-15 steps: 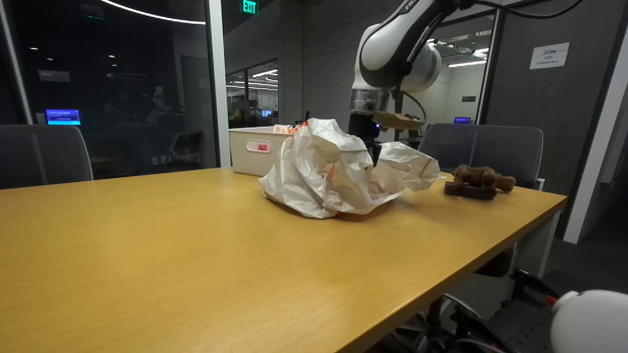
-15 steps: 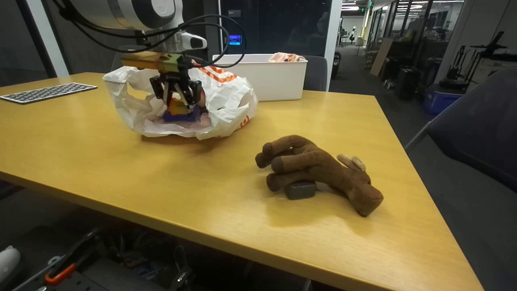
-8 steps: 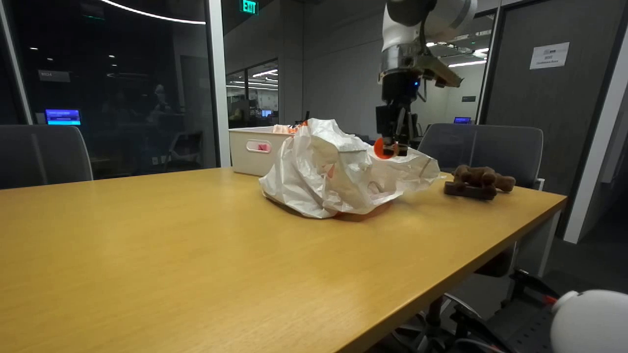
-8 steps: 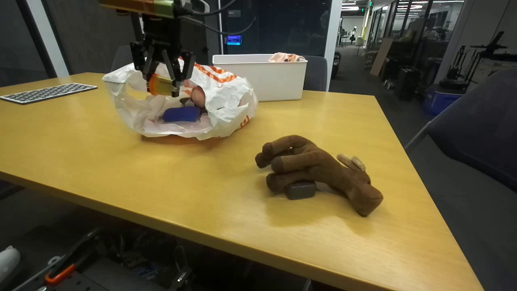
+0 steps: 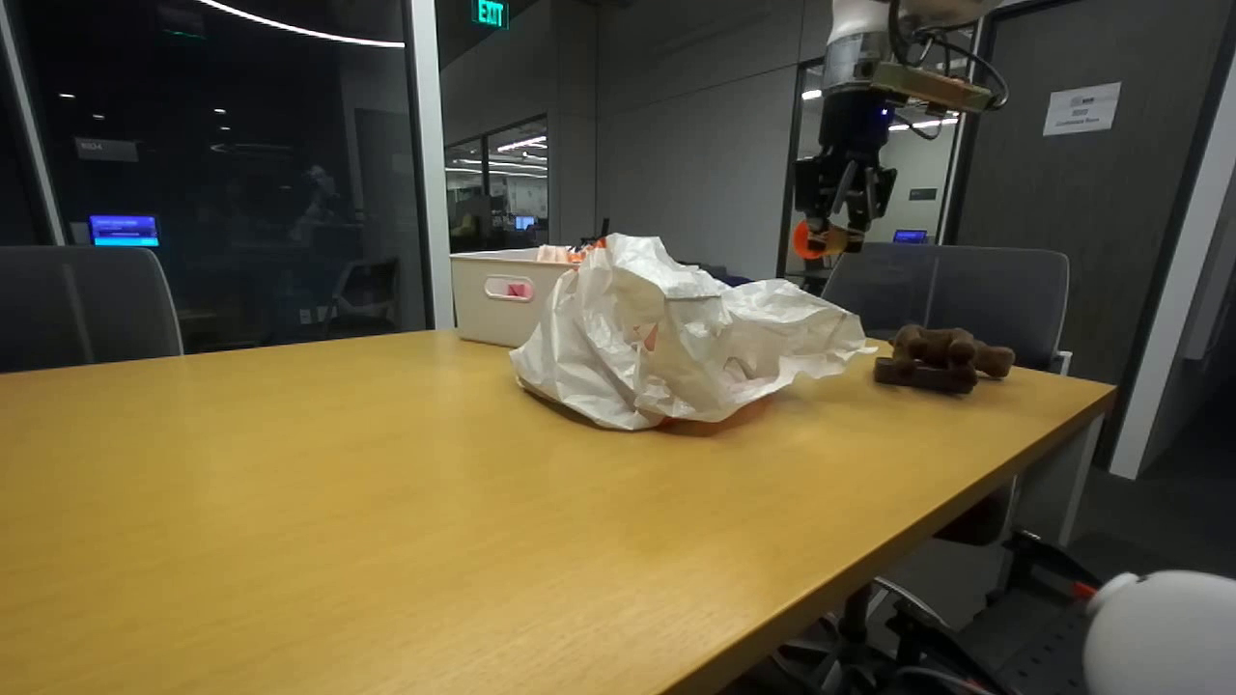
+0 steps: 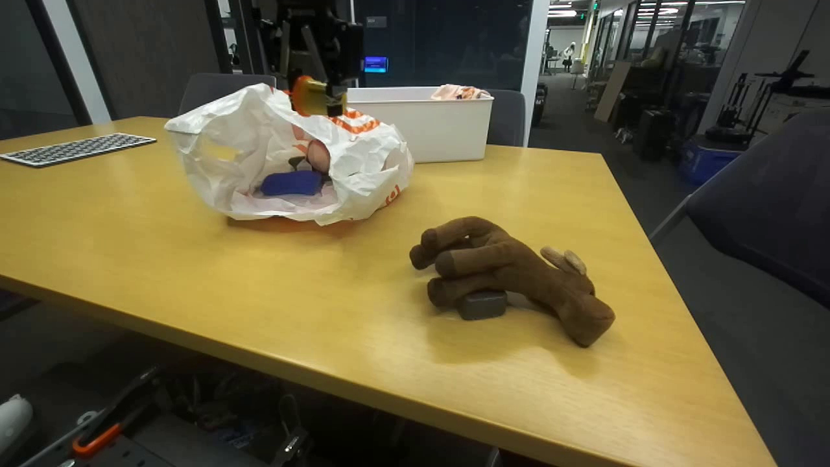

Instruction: Remove the items from the plastic bag and place them on the table.

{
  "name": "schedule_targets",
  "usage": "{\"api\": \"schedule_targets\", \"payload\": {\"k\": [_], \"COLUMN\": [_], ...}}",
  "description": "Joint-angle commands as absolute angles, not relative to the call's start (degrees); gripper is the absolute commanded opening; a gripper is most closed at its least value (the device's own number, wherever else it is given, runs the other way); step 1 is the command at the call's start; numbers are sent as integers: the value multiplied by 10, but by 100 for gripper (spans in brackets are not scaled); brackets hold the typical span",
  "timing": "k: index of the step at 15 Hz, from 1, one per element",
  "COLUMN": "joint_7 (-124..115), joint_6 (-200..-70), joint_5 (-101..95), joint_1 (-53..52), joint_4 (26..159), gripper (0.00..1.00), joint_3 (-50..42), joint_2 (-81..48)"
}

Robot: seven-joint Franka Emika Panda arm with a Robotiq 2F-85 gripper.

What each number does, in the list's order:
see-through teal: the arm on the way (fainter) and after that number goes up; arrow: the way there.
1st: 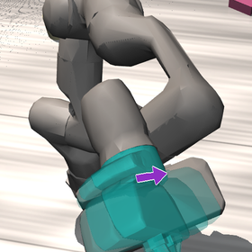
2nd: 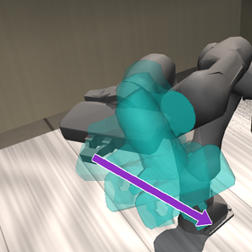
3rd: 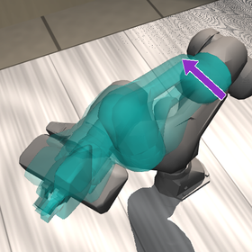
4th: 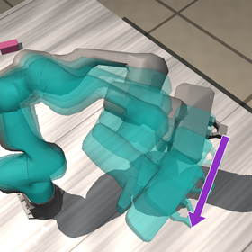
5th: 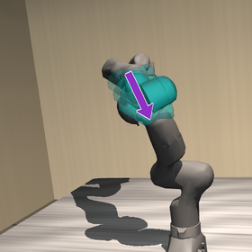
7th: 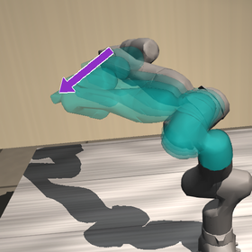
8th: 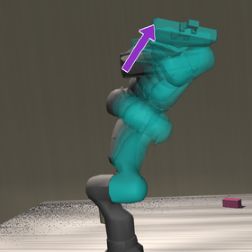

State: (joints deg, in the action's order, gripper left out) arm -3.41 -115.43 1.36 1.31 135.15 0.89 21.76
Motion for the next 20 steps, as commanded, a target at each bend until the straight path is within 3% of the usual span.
{"api": "schedule_targets", "payload": {"k": [1,9,10,11,13,14,16,20], "joint_7": [-110,-303,-330,-347,-311,-310,-310,-277], "joint_6": [-1219,-1317,-1317,-1312,-1306,-1306,-1306,-1326], "joint_5": [-27,-124,-132,-123,-105,-101,-102,-100], "joint_1": [50,135,143,144,133,133,132,115], "joint_4": [1370,1361,1358,1355,1368,1368,1370,1388], "gripper": [35,35,85,86,99,81,97,100], "joint_3": [6,-3,-4,-8,-16,-19,-19,-14], "joint_2": [212,152,146,144,150,147,146,165]}}
